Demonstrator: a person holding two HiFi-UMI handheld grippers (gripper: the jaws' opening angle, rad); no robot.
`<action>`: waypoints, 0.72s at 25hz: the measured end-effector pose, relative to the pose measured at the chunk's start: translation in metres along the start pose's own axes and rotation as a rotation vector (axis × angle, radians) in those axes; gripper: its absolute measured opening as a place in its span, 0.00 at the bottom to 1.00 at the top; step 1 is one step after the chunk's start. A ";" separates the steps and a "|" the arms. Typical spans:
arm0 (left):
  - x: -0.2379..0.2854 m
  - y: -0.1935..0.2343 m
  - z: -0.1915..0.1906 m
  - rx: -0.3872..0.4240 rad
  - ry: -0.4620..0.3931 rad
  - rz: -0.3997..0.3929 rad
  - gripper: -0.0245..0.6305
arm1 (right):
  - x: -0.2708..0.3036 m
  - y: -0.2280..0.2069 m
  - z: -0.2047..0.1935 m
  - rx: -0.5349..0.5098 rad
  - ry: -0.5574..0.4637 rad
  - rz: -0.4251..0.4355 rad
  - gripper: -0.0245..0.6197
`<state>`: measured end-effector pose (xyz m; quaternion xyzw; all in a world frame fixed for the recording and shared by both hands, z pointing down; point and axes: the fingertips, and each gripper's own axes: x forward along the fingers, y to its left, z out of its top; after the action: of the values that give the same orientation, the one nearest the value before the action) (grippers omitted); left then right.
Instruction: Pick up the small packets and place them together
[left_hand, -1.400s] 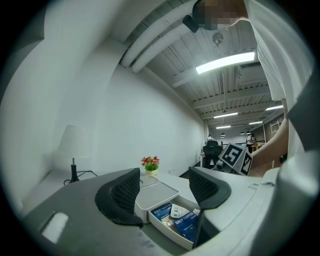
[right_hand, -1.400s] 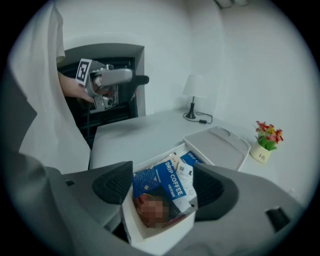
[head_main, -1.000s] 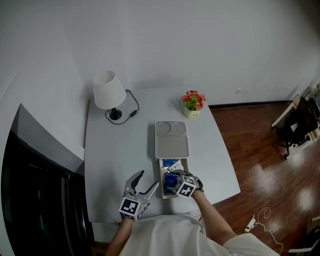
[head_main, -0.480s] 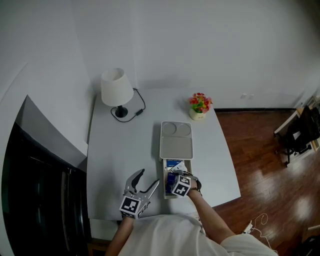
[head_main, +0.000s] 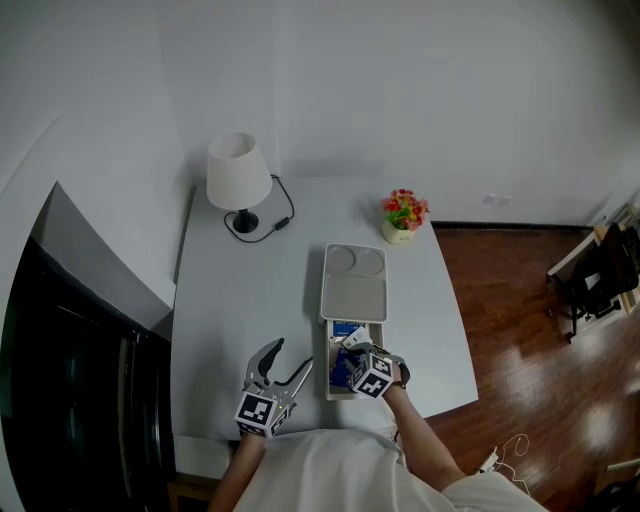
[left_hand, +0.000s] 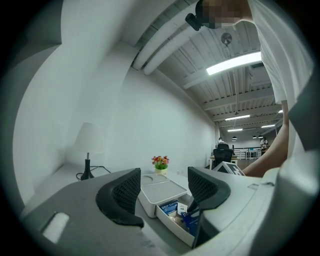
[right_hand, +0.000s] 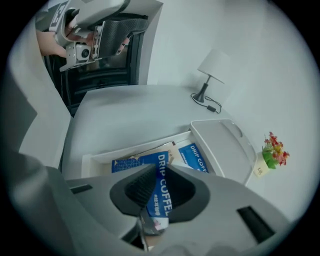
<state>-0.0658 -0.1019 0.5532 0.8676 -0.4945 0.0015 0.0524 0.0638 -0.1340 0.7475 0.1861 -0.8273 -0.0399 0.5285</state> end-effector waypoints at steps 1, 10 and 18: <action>0.000 0.000 -0.001 -0.002 0.000 -0.001 0.50 | -0.003 -0.001 0.000 0.001 -0.009 -0.006 0.14; 0.002 -0.001 -0.002 -0.017 0.002 -0.001 0.50 | -0.049 -0.019 0.022 -0.013 -0.112 -0.087 0.08; 0.001 0.004 -0.005 -0.031 0.007 0.010 0.50 | -0.092 -0.066 0.068 -0.057 -0.220 -0.146 0.08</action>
<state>-0.0684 -0.1042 0.5589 0.8641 -0.4988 -0.0028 0.0673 0.0553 -0.1719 0.6216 0.2250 -0.8631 -0.1220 0.4354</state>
